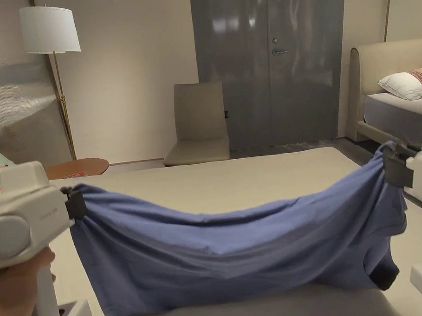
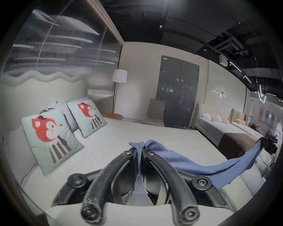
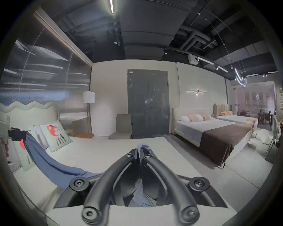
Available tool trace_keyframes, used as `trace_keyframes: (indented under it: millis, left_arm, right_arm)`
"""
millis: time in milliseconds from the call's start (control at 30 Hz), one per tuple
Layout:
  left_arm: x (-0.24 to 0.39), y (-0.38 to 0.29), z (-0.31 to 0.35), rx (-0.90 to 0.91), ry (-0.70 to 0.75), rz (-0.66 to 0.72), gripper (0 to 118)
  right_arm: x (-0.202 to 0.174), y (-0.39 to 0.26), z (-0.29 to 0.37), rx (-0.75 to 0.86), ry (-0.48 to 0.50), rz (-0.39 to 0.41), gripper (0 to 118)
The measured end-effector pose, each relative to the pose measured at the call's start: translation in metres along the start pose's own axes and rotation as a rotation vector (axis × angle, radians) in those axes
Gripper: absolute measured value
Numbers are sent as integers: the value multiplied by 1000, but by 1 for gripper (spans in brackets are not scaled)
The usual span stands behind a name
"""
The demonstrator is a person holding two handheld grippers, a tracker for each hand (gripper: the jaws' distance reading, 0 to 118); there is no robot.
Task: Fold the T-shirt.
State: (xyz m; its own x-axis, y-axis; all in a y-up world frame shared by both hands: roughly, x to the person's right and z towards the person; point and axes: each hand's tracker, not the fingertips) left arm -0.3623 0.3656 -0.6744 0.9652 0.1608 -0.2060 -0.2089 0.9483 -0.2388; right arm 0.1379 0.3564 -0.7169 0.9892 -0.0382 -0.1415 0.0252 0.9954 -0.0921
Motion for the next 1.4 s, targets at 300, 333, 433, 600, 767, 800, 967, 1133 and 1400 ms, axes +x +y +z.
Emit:
trace_keyframes:
  millis: [300, 333, 433, 600, 767, 800, 967, 1133, 1400]
  left_arm:
    - [-33, -117, 87, -236, -12, 0, 2]
    - [-38, -132, 96, -264, -6, 4, 2]
    - [-55, -175, 118, -330, 30, 41, 2]
    - [-78, -241, 134, -468, 78, 29, 2]
    - [-90, -282, 133, -549, 100, 19, 2]
    - [-92, -286, 132, -559, 101, 19, 2]
    - [-100, -298, 121, -591, 116, 9, 2]
    - [-94, -306, 119, -613, 129, -83, 2]
    - [-95, -307, 125, -582, 131, -55, 76]
  right_arm:
    - [-5, -95, 103, -190, 54, 14, 4]
    - [-7, -104, 116, -214, 56, 28, 4]
    - [-12, -136, 144, -296, 67, 87, 4]
    - [-10, -190, 172, -478, 60, 108, 4]
    - [-7, -228, 180, -642, 28, 90, 4]
    - [-6, -235, 179, -683, 21, 87, 4]
    - [11, -264, 173, -755, -10, 64, 3]
    - [20, -277, 167, -790, -41, 68, 3]
    - [25, -275, 172, -739, -63, 35, 93]
